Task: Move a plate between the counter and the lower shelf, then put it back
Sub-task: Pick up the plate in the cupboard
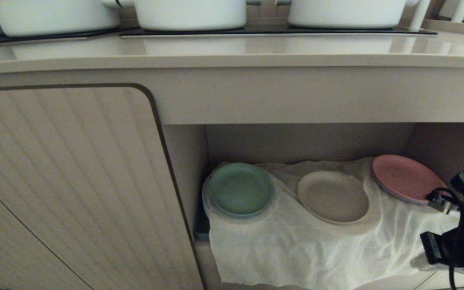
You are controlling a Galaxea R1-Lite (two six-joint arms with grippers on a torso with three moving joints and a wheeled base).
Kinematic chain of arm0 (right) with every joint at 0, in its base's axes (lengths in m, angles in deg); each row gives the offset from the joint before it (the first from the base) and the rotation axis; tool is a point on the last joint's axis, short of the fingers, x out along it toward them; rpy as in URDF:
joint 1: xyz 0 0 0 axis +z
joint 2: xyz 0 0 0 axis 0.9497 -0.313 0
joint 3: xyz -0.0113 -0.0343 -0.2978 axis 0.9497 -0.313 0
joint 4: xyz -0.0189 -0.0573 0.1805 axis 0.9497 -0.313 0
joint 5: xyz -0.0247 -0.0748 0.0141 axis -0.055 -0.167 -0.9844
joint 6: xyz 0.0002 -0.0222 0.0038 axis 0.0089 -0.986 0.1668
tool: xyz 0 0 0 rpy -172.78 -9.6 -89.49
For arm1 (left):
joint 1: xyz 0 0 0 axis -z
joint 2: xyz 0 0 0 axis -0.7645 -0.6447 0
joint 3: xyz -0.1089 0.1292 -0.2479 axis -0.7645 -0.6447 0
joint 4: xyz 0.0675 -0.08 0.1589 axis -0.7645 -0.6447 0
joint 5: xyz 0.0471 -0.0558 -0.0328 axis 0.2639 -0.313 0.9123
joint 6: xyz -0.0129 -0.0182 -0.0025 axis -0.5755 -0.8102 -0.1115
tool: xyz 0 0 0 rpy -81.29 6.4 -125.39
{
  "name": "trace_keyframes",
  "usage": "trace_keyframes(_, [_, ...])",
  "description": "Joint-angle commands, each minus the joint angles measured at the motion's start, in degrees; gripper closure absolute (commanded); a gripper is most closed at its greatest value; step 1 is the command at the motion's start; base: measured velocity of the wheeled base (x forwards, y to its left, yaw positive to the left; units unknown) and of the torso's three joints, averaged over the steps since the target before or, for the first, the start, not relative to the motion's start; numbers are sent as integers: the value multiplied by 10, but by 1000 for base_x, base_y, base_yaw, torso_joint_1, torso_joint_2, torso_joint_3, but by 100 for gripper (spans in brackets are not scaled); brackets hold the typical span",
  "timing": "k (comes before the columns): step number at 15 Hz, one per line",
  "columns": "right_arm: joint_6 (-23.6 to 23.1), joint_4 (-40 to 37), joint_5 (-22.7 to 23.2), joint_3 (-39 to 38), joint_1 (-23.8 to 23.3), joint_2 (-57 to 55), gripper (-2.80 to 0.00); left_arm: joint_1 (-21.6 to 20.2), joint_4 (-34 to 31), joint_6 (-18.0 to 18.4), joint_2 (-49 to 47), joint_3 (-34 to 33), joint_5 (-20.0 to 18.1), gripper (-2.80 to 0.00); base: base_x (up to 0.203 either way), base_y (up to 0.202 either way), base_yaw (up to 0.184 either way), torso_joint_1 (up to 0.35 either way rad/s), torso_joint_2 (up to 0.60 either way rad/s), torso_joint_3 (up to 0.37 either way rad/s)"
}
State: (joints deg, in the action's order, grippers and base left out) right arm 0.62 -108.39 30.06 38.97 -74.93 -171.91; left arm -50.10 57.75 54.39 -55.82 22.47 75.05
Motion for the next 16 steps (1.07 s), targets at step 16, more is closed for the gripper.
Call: trace_keyframes(16, [-44,55,-1,-54,0,317,0,0,0,-1,0,0,0,0,0,0,0,0,0,0])
